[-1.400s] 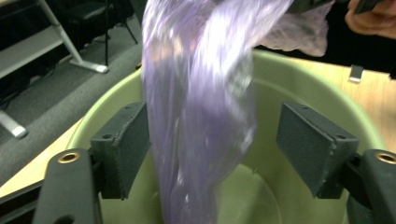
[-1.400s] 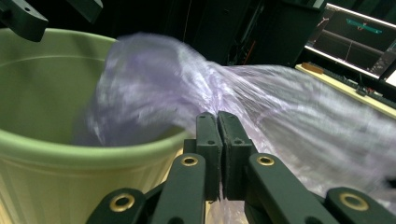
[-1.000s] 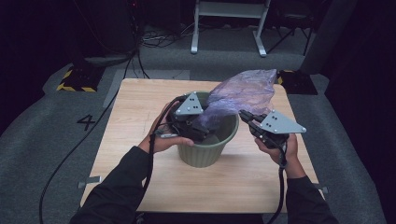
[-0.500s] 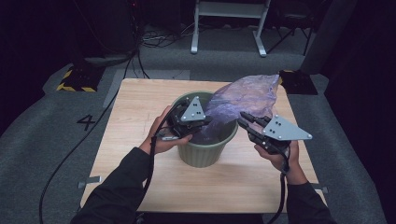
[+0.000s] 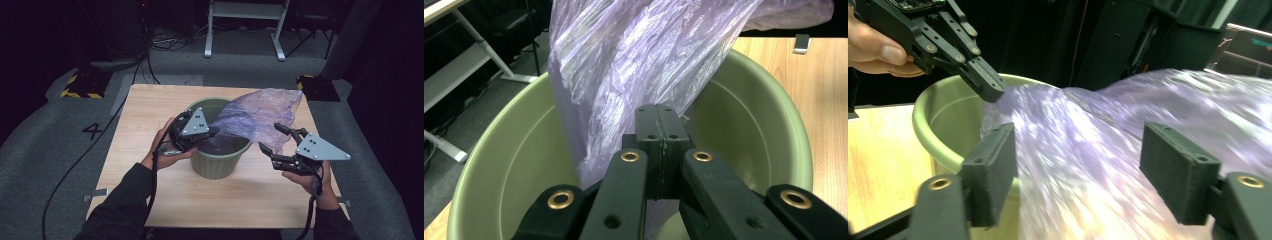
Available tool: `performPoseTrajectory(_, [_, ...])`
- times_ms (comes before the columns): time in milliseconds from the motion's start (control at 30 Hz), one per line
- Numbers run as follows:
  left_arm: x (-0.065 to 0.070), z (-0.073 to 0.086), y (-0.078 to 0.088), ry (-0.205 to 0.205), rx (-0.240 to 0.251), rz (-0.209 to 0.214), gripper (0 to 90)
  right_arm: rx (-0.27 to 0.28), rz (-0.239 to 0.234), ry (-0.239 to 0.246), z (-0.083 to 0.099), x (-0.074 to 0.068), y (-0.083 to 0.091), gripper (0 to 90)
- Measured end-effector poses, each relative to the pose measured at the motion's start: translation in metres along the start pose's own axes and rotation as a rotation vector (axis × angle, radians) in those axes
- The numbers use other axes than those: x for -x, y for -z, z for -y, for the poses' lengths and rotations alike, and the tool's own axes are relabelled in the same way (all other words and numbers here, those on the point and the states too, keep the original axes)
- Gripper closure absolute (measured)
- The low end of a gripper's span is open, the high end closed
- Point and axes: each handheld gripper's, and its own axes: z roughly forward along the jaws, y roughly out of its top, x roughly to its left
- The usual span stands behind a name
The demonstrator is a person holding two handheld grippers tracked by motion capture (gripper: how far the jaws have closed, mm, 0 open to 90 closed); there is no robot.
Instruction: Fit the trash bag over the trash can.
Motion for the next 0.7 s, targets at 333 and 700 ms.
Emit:
performPoseTrajectory(333, [-0.002, 0.017, 0.013, 0.02, 0.003, -0.019, 89.9, -0.037, 0.024, -0.141, 0.022, 0.014, 0.015, 23.7])
performPoseTrajectory(700, [0.002, 0.027, 0.023, 0.034, 0.045, -0.033, 89.6, -0.012, -0.173, -0.096, 0.011, -0.014, -0.005, 72.1])
